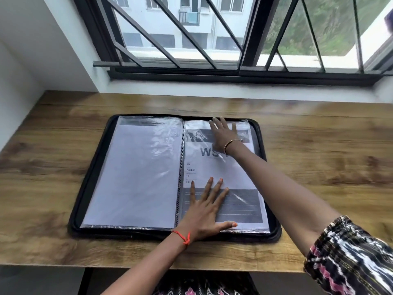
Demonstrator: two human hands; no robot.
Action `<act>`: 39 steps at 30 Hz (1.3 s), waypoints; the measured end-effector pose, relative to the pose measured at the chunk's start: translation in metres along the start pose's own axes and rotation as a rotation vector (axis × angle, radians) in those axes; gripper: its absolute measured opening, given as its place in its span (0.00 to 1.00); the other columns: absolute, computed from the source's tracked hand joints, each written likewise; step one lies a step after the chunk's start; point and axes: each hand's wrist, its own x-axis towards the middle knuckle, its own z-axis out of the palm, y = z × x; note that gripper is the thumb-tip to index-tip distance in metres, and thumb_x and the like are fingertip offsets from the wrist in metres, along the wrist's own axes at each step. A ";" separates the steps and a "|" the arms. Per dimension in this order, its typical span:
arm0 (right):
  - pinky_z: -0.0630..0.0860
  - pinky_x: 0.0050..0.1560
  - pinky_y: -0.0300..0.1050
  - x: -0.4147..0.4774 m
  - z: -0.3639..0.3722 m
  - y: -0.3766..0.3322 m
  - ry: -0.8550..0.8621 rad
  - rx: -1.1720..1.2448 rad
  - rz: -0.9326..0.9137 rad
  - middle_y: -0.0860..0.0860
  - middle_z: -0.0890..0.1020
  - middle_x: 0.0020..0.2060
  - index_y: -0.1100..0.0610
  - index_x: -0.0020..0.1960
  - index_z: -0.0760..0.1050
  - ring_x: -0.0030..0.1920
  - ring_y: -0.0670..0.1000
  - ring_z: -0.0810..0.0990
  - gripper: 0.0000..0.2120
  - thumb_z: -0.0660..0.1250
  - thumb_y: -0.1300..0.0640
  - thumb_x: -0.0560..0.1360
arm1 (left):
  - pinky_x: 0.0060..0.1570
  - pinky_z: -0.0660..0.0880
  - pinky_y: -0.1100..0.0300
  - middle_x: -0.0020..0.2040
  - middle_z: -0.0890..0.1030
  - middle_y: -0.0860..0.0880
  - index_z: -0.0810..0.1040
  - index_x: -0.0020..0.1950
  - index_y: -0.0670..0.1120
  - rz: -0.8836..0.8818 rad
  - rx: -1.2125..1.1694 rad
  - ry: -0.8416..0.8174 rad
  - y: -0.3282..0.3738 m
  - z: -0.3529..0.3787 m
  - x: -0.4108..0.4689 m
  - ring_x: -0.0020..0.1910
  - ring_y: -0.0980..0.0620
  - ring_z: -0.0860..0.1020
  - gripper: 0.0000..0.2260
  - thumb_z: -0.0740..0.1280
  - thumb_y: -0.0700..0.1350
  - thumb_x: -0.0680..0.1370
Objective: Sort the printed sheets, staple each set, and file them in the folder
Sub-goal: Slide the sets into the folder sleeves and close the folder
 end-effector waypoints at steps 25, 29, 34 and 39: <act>0.27 0.70 0.45 -0.105 0.088 0.051 0.317 0.202 0.278 0.43 0.36 0.72 0.54 0.75 0.36 0.75 0.42 0.38 0.37 0.27 0.36 0.71 | 0.70 0.47 0.51 0.73 0.62 0.44 0.59 0.72 0.39 -0.275 -0.152 0.299 -0.009 0.018 0.008 0.76 0.53 0.48 0.27 0.50 0.54 0.78; 0.33 0.71 0.44 -0.114 0.100 0.000 0.351 0.242 0.103 0.48 0.53 0.74 0.58 0.76 0.50 0.74 0.38 0.37 0.36 0.31 0.37 0.76 | 0.70 0.48 0.65 0.71 0.67 0.49 0.66 0.71 0.44 -0.294 -0.481 0.467 -0.013 0.007 0.011 0.72 0.53 0.63 0.28 0.48 0.55 0.75; 0.48 0.69 0.46 -0.129 0.108 -0.034 0.215 0.266 0.057 0.47 0.72 0.67 0.56 0.67 0.70 0.66 0.45 0.72 0.31 0.36 0.44 0.80 | 0.67 0.60 0.60 0.66 0.74 0.46 0.71 0.67 0.43 -0.369 -0.622 0.550 -0.017 -0.004 0.016 0.66 0.50 0.70 0.30 0.45 0.55 0.74; 0.31 0.69 0.39 -0.136 0.118 -0.001 0.285 0.249 0.150 0.46 0.48 0.74 0.57 0.75 0.48 0.75 0.48 0.49 0.46 0.25 0.30 0.69 | 0.63 0.62 0.64 0.61 0.77 0.45 0.75 0.63 0.42 -0.322 -0.600 0.504 -0.026 -0.011 0.017 0.60 0.47 0.74 0.23 0.50 0.51 0.76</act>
